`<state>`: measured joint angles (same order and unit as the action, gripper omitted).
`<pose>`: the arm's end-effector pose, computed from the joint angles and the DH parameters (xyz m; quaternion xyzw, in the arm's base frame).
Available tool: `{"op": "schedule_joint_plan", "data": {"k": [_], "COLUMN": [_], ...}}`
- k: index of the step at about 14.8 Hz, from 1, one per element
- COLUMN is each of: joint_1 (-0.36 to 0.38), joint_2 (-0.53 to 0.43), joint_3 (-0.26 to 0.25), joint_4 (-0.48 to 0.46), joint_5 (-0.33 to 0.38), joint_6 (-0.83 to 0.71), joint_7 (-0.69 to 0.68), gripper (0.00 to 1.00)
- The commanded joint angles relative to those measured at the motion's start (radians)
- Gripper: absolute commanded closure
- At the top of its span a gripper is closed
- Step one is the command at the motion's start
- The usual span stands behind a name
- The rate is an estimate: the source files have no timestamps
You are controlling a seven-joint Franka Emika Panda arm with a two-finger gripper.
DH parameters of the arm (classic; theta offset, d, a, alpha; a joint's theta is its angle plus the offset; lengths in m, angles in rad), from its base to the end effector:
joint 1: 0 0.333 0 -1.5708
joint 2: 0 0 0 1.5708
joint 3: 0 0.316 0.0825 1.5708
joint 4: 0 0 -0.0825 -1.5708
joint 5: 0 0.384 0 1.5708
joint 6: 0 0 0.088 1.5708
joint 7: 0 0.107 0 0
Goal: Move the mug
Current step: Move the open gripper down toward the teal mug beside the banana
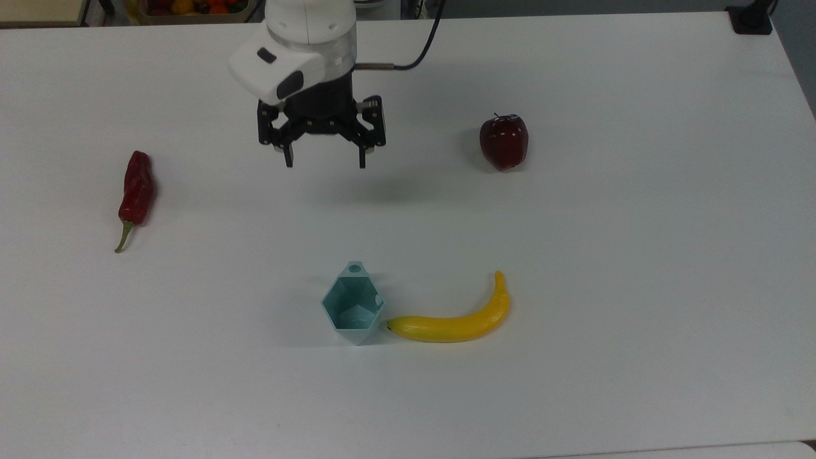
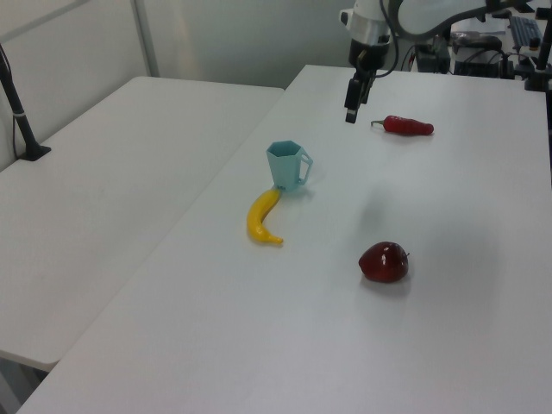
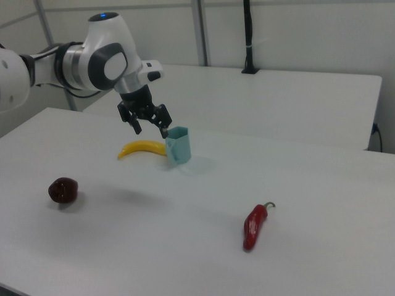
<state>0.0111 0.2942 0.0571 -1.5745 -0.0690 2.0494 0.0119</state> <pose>0.6666 0.0376 0.4886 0.9948 0.0391 0.0914 0.0202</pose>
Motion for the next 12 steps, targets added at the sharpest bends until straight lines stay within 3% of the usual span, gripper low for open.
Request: {"op": "schedule_joint_plan", "data": {"k": [1, 12], "joint_1": [0.015, 0.038], "joint_2": [0.069, 0.264], "joint_3": [0.006, 0.004], "joint_4": [0.019, 0.025], "joint_5": [0.011, -0.014], "joint_6": [0.119, 0.434], "joint_7": [0.014, 0.054], "gripper": [0.00, 0.00]}}
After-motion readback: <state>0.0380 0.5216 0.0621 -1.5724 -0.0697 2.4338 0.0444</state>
